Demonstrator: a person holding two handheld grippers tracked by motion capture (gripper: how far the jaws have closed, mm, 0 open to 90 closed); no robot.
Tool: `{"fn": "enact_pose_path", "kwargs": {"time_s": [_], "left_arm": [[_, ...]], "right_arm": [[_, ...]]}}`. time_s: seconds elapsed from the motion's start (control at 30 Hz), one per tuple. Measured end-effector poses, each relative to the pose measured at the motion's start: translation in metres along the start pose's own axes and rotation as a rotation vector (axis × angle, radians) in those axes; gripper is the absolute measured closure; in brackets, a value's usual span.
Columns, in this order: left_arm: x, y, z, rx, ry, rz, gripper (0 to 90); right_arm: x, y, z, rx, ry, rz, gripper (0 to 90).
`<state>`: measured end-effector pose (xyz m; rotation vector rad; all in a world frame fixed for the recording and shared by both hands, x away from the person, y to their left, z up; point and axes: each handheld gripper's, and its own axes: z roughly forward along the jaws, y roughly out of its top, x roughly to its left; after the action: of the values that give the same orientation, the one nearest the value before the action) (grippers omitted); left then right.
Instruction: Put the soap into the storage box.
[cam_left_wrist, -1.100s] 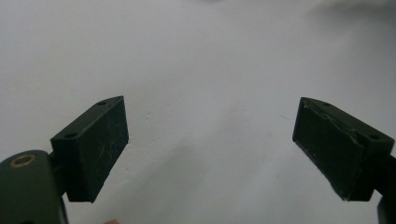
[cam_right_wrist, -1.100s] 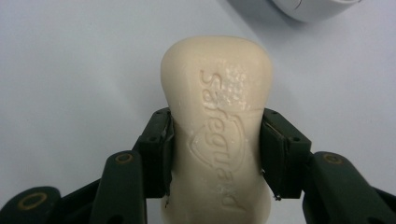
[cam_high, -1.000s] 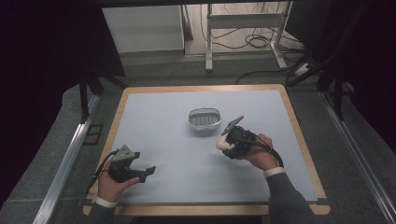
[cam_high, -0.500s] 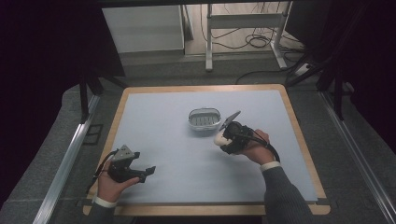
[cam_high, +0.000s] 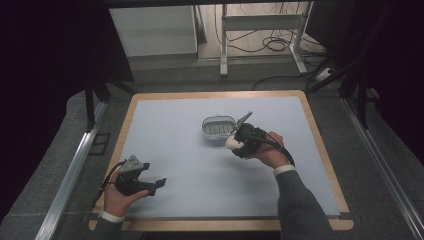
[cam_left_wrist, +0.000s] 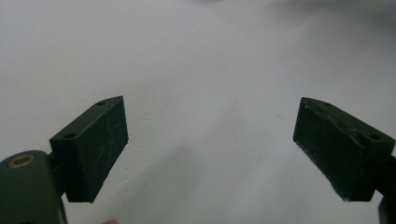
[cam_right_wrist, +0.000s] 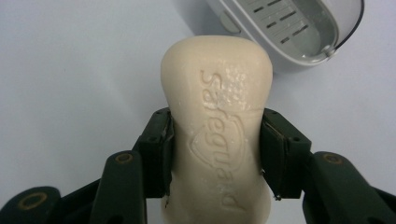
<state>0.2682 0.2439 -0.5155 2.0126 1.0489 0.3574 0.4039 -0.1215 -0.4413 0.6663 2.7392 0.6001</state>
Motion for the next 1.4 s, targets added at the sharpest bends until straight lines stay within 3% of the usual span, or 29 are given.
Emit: {"fn": "enact_pose_path", "kwargs": {"time_s": [0.37, 1.17, 1.4], "left_arm": [[0.000, 0.001, -0.004, -0.015, -0.012, -0.005, 10.5], [-0.004, 0.000, 0.011, 0.031, -0.018, 0.019, 10.4], [-0.003, 0.000, 0.011, 0.032, -0.014, 0.023, 10.4]], "right_arm": [[-0.006, 0.018, 0.005, 0.003, -0.008, -0.009, 49.2], [-0.038, 0.054, 0.028, -0.003, 0.001, -0.034, 49.2], [-0.042, 0.066, 0.034, -0.005, -0.002, -0.051, 49.2]]}}
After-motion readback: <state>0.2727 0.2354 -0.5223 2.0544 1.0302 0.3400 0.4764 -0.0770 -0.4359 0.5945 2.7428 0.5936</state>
